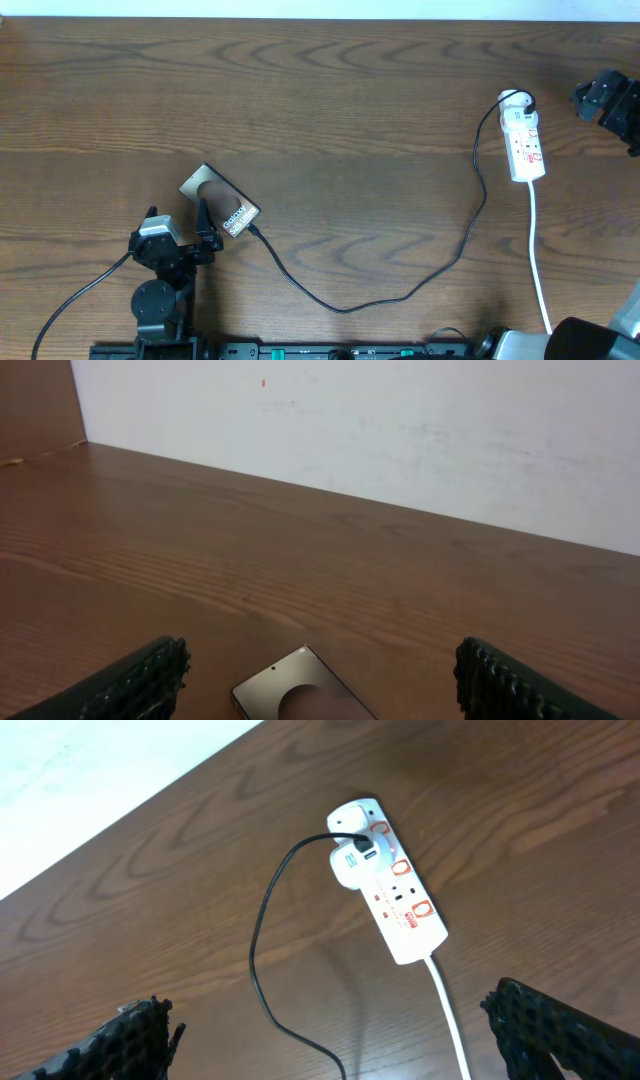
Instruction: Plug charger to phone and switch on socket
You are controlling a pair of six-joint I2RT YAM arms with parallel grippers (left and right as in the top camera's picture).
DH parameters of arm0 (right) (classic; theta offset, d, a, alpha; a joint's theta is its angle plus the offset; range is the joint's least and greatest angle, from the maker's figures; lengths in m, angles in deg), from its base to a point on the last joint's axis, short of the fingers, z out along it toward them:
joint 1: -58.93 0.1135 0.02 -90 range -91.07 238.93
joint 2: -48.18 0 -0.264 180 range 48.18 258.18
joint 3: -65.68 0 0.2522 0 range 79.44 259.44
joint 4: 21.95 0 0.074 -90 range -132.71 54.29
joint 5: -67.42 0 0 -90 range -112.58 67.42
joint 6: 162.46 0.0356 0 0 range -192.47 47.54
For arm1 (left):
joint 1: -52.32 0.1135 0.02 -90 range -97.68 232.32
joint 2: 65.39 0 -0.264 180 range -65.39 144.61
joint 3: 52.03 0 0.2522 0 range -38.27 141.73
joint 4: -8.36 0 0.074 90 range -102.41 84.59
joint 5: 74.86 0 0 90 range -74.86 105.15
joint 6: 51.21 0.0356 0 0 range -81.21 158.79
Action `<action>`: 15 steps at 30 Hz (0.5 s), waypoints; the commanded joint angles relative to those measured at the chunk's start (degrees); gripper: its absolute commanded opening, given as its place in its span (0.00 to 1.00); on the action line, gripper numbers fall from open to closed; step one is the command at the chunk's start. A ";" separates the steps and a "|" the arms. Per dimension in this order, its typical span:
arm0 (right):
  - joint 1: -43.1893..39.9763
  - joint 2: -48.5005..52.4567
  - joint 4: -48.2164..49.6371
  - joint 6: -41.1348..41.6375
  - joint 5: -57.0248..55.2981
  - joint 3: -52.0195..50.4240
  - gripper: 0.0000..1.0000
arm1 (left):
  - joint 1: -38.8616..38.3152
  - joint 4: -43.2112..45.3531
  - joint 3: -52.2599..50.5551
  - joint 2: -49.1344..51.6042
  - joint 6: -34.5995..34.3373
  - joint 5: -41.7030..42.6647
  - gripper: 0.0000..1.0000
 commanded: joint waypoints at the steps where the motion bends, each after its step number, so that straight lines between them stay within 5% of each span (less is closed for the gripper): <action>1: -0.24 0.02 0.04 0.46 -2.75 -0.15 0.99 | 0.22 -2.89 -0.63 -0.35 0.55 -1.18 0.87; 8: 2.34 -1.57 13.38 -2.78 -4.48 -3.52 0.99 | 0.22 -2.89 -0.63 -0.35 0.55 -1.18 0.87; 15: 8.41 -10.49 36.09 -4.74 -4.50 -23.02 0.99 | 0.22 -2.89 -0.63 -0.35 0.55 -1.18 0.87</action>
